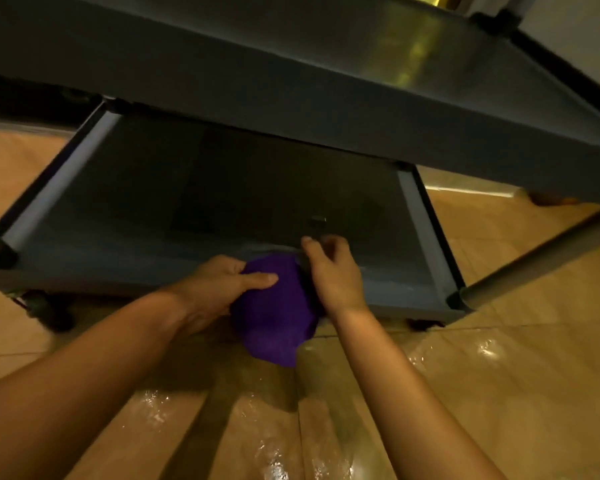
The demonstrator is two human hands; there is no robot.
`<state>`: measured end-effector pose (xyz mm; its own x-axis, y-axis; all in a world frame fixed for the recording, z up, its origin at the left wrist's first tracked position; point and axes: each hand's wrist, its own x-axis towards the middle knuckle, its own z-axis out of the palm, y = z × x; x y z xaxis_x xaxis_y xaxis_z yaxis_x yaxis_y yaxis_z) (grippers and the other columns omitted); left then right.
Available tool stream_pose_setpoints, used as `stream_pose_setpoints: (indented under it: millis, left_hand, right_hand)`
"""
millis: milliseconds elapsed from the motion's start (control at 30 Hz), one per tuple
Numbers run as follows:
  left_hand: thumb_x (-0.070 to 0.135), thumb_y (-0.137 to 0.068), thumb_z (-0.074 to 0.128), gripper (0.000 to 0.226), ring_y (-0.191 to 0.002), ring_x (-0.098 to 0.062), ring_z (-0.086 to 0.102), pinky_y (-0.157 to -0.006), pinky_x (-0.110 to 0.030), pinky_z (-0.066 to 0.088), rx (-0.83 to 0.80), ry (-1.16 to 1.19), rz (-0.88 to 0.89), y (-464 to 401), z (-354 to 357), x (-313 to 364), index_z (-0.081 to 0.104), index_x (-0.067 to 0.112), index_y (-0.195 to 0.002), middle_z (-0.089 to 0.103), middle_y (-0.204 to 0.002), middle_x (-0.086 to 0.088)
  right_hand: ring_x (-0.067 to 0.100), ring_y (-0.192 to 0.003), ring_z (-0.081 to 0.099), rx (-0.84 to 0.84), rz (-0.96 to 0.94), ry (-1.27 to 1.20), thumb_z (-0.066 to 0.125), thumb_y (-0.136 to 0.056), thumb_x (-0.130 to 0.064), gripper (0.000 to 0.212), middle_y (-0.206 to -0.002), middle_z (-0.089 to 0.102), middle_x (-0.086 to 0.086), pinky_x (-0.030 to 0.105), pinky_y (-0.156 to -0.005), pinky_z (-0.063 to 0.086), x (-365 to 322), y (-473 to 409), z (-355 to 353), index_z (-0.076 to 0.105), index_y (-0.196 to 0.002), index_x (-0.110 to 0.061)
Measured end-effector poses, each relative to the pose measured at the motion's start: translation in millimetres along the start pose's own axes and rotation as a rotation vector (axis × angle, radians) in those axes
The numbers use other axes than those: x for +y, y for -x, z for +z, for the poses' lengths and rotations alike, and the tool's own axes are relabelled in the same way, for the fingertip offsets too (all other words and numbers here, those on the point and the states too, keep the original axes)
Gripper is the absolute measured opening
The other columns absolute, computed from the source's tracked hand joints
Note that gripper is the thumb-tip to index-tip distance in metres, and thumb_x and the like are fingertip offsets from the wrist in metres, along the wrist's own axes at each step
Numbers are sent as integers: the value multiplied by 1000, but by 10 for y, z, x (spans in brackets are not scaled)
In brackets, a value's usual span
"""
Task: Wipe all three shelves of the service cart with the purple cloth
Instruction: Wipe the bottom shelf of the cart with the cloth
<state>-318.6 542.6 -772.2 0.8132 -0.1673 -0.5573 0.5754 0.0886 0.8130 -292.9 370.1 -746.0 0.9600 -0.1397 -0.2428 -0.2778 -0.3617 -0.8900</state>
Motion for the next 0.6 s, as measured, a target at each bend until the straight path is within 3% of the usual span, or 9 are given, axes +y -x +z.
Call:
stream_pose_setpoints:
  millis: [67, 133, 233, 300, 367, 433, 500, 600]
  left_hand:
    - [12, -83, 74, 30, -103, -32, 72, -98, -49, 54, 75, 118, 53, -22, 72, -80, 72, 7, -113, 76, -110, -18]
    - [11, -80, 73, 34, -103, -31, 72, -94, -48, 55, 81, 269, 78, -33, 142, -112, 71, 9, -114, 76, -109, -17]
    - [10, -71, 72, 45, -99, -29, 74, -83, -43, 59, 37, 468, 88, -4, 245, -114, 68, 8, -116, 76, -110, -17]
    - [1, -84, 60, 31, -94, -26, 73, -81, -40, 58, 94, 536, 115, 46, 311, -42, 67, 8, -113, 75, -109, -16]
    - [-3, -91, 51, 28, -93, -25, 71, -84, -42, 57, 224, 528, 128, 114, 333, 52, 66, 7, -112, 72, -110, -15]
    - [-2, -92, 53, 25, -98, -29, 69, -87, -46, 57, 282, 470, 125, 179, 307, 111, 67, 7, -110, 70, -113, -15]
    - [-1, -91, 54, 21, -95, -28, 72, -77, -43, 58, 230, 424, 119, 236, 257, 138, 69, 11, -100, 72, -109, -14]
    - [4, -96, 53, 19, -92, -29, 74, -75, -43, 59, 154, 330, 116, 246, 224, 187, 68, 13, -104, 73, -111, -15]
  right_hand:
    - [20, -122, 61, -157, 15, -64, 69, -91, -46, 53, -132, 62, -4, 41, -108, 49, 139, 146, -27, 53, -139, -28]
    - [13, -113, 66, -338, 25, -156, 78, -85, -43, 57, -125, 66, -11, 42, -102, 55, 243, 250, 26, 53, -136, -37]
    - [14, -116, 62, -268, -22, -150, 85, -79, -41, 73, -130, 62, -9, 44, -102, 55, 251, 209, 71, 47, -141, -37]
    - [17, -123, 58, -143, -65, -65, 85, -77, -45, 84, -140, 57, -6, 42, -107, 51, 212, 194, 77, 41, -148, -37]
    - [15, -127, 55, -77, -161, -15, 82, -78, -48, 87, -145, 53, -7, 38, -108, 49, 228, 232, 114, 35, -151, -40]
    - [9, -125, 55, -208, -216, -53, 80, -81, -45, 81, -143, 52, -13, 38, -108, 50, 226, 260, 136, 36, -149, -45]
    - [7, -120, 58, -342, -214, -119, 80, -84, -33, 74, -136, 57, -16, 39, -106, 51, 214, 200, 107, 43, -147, -42]
    - [10, -114, 61, -349, -253, -40, 79, -85, -23, 63, -128, 62, -13, 43, -103, 54, 180, 69, 32, 52, -140, -37]
